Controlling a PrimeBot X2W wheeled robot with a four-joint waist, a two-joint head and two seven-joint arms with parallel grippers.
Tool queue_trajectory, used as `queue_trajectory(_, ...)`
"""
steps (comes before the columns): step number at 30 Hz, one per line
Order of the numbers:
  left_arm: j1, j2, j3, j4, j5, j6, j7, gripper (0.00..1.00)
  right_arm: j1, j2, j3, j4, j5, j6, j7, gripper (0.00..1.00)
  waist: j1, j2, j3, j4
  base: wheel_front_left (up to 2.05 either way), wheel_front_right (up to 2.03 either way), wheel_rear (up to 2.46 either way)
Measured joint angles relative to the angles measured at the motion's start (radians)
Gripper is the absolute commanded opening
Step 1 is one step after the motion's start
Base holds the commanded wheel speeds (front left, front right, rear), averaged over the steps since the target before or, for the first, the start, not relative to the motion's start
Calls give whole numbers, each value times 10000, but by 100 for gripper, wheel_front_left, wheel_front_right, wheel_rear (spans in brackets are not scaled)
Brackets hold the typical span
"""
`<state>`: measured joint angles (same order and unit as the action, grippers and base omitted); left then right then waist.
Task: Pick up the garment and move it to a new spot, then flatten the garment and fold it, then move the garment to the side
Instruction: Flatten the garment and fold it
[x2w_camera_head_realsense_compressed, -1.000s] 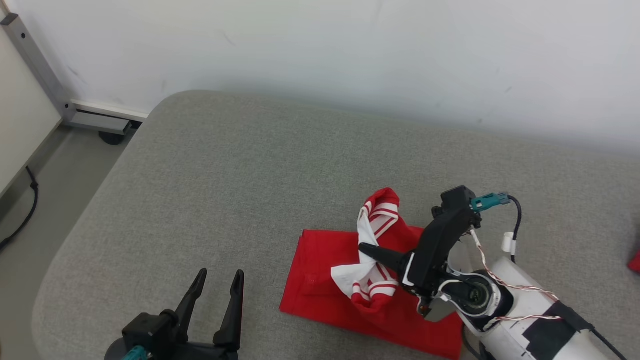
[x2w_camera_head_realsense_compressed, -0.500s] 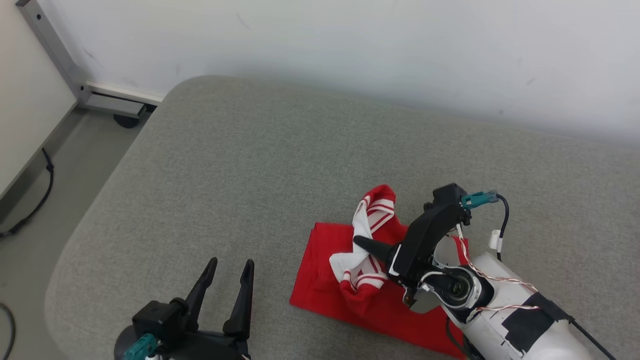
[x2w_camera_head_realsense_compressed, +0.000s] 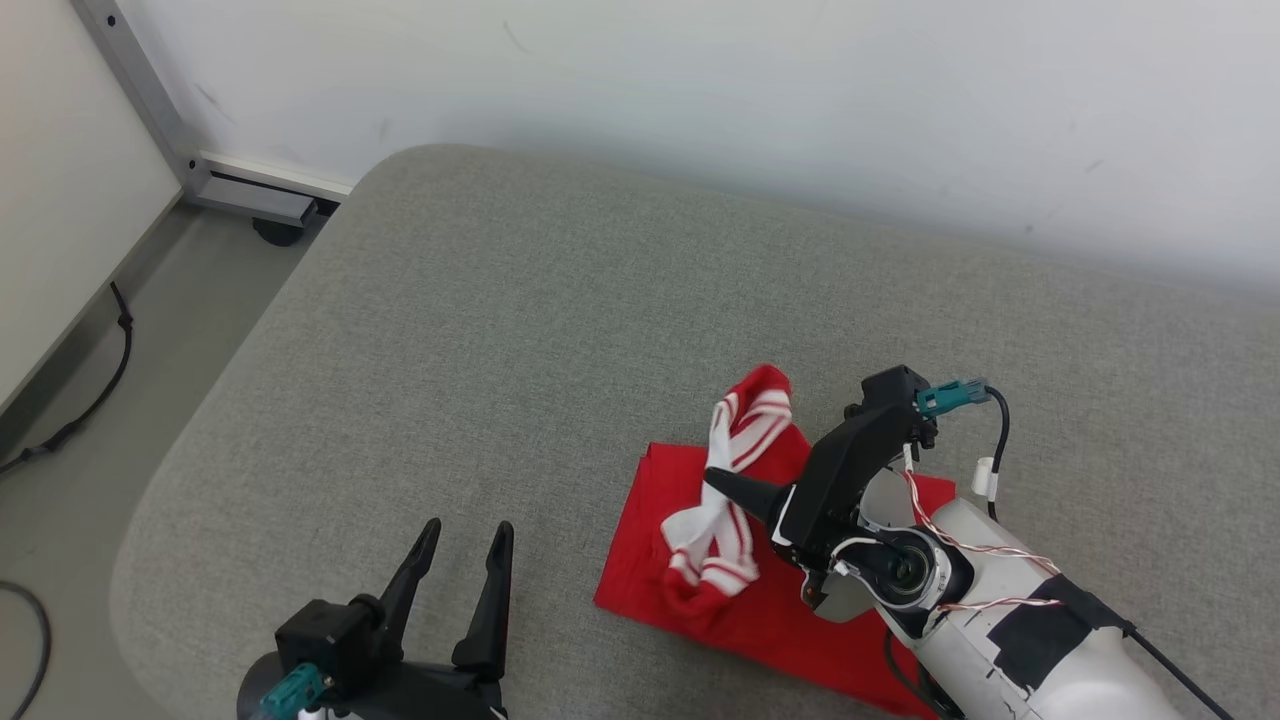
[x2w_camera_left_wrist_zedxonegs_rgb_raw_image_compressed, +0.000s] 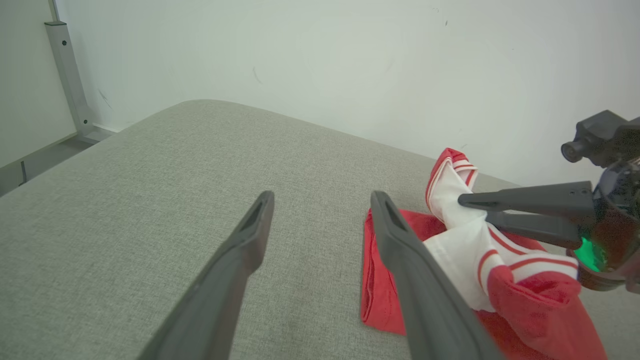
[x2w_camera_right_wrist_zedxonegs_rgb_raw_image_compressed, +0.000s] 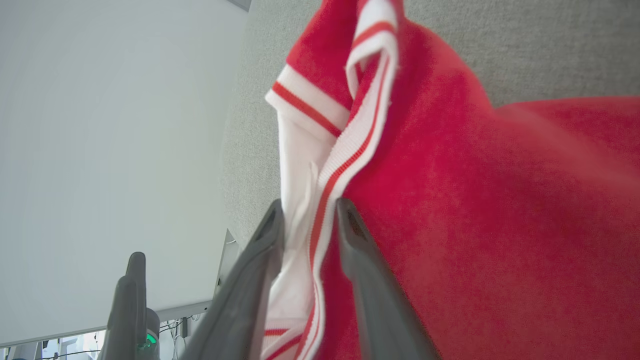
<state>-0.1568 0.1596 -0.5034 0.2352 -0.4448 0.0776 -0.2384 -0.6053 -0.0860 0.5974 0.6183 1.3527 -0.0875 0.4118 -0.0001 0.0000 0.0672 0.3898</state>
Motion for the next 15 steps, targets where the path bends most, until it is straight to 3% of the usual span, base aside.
queue_trajectory(9,35,23,79,104,0,4,-12,100,-4,-113,-221,198,-13,399,-364,100,0,0,-165,-202,0,0,0)
queue_trajectory(15,196,234,130,44,79,15,-15,100,225,-1436,102,-151,-1317,554,-1231,100,0,0,-373,-515,0,0,0)
